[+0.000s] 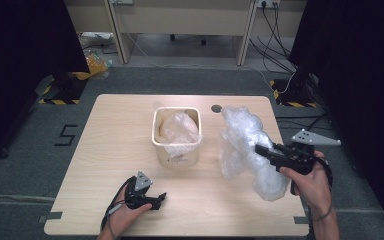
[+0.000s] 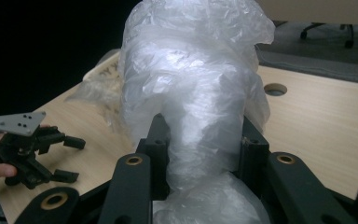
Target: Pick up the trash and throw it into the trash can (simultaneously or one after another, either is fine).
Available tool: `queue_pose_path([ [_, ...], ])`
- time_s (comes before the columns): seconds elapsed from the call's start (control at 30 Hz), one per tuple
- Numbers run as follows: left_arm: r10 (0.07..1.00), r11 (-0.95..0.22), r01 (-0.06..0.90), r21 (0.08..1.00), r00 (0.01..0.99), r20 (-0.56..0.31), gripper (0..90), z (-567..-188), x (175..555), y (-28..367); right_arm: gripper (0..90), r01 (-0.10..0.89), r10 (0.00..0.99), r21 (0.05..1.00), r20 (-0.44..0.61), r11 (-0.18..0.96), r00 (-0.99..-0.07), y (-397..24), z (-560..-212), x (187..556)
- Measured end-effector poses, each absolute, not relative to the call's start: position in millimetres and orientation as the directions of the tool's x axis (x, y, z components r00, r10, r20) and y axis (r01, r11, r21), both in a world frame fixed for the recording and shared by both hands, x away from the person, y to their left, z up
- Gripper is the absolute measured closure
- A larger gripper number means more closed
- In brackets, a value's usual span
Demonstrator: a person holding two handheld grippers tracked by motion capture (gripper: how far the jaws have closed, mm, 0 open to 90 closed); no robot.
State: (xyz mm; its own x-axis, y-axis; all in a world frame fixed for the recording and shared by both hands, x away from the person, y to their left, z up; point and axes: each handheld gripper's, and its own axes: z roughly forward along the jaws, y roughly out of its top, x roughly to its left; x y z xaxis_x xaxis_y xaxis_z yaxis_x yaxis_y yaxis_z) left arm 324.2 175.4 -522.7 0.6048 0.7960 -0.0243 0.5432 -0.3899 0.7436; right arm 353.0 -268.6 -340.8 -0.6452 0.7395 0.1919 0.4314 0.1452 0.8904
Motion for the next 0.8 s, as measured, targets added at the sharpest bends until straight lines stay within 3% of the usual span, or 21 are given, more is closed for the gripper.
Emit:
queue_pose_path([
  [0.8, 0.797, -0.389, 0.542, 0.745, 0.603, -0.023, 13.9, -523, 324, 175, 65.4, 0.357, 0.681, 0.924, 0.176, 0.134, -0.710, -234, -272, 393],
])
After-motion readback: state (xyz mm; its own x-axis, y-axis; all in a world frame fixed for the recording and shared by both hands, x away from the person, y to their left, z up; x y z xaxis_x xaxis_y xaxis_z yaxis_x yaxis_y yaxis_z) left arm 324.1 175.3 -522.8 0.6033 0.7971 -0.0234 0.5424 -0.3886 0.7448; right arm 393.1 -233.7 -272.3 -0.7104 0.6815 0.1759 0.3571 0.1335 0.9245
